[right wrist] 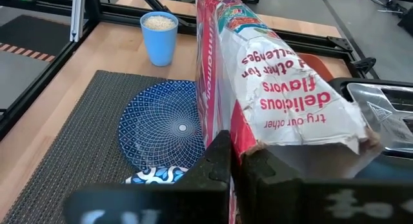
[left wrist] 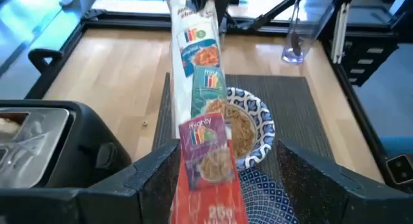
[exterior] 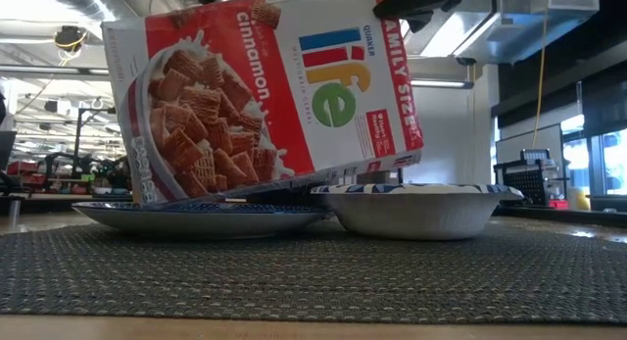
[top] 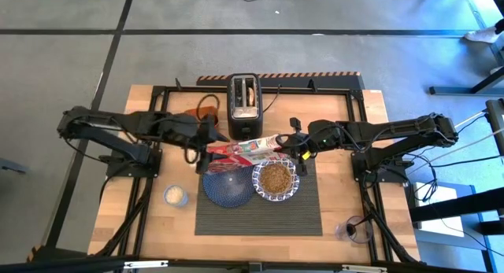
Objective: Arrange a breakfast setting
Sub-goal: Pour the cereal into the blue patterned bowl from the cereal box
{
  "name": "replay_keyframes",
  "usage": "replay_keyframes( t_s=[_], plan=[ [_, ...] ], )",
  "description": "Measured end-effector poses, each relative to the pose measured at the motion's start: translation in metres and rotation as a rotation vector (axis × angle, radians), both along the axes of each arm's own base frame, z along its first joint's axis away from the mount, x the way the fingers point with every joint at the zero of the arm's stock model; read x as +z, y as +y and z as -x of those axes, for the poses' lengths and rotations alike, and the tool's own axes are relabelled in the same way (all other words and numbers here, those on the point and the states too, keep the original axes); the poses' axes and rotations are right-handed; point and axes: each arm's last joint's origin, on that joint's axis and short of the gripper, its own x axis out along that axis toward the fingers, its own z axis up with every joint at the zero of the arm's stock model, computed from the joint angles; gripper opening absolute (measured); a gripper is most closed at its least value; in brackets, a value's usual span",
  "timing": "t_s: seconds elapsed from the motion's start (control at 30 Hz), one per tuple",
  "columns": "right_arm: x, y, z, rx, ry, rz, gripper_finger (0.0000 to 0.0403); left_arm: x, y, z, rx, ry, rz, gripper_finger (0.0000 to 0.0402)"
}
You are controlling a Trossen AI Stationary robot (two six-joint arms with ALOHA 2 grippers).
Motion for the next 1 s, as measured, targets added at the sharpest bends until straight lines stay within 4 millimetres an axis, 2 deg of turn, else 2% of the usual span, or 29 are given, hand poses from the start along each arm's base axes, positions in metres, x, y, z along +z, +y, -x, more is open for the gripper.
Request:
replay_keyframes(
  t_s=[0.23,0.47,0.57,0.7,0.93,1.0],
  plan=[
    [0.000,0.000,0.000,0.006,0.000,0.011,0.0000,-0.020,0.006,-0.031,0.045,0.099,0.004,0.0247],
    [0.000,0.000,0.000,0.006,0.000,0.011,0.0000,-0.033,0.007,-0.051,0.046,0.137,0.003,0.0247],
    [0.000,0.000,0.000,0.006,0.000,0.011,0.0000,-0.040,0.007,-0.057,0.049,0.159,-0.002,0.0234],
    [0.000,0.000,0.000,0.007,0.000,0.013,0.0000,-0.044,0.009,-0.062,0.059,0.162,-0.004,0.0178],
    [0.002,0.000,-0.002,0.006,-0.033,0.011,0.0000,-0.044,0.010,-0.064,0.039,0.155,-0.019,0.0023],
    [0.002,0.000,-0.002,0.005,-0.034,0.008,0.0000,-0.044,0.010,-0.064,0.037,0.155,-0.019,0.0009]
  ],
)
